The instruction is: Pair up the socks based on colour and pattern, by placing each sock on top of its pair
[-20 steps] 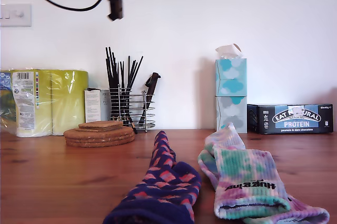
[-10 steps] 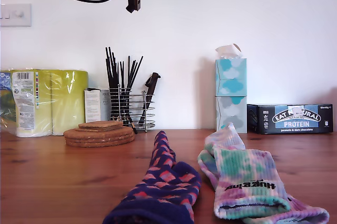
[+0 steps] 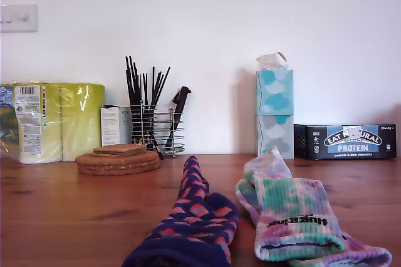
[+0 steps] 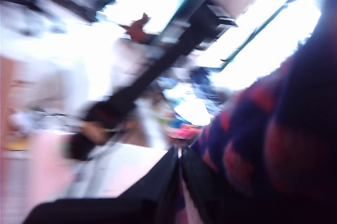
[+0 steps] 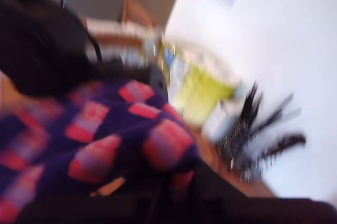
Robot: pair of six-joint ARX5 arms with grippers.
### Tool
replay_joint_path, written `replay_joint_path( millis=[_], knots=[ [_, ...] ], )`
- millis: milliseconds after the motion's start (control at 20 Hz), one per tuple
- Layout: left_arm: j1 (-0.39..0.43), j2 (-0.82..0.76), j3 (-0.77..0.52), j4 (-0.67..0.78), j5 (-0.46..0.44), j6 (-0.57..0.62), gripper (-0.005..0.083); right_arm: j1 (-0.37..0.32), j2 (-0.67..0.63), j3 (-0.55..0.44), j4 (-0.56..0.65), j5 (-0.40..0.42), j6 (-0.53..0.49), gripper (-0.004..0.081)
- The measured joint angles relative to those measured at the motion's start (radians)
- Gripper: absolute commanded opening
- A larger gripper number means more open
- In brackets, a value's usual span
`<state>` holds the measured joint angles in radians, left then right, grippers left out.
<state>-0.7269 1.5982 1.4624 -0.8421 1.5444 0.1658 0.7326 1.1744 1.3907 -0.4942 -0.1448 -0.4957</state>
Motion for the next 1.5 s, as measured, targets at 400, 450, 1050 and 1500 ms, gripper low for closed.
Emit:
replay_joint_path(
  millis=[400, 450, 1050, 1500],
  knots=[
    [0.127, -0.070, 0.000, -0.076, 0.021, 0.125, -0.0023, -0.104, 0.055, 0.000, -0.177, -0.050, -0.025, -0.0014],
    [0.143, -0.084, 0.000, -0.058, 0.023, 0.126, -0.0023, -0.102, 0.061, 0.000, -0.201, -0.079, -0.014, -0.0014],
    [0.307, -0.077, 0.001, 0.138, -0.220, 0.106, -0.0023, 0.089, 0.112, -0.176, -0.294, -0.365, 0.107, -0.0013],
    [0.388, 0.035, 0.003, 0.047, -0.582, 0.012, -0.0023, 0.076, 0.113, -0.176, -0.247, -0.414, 0.185, -0.0013]
  ],
)
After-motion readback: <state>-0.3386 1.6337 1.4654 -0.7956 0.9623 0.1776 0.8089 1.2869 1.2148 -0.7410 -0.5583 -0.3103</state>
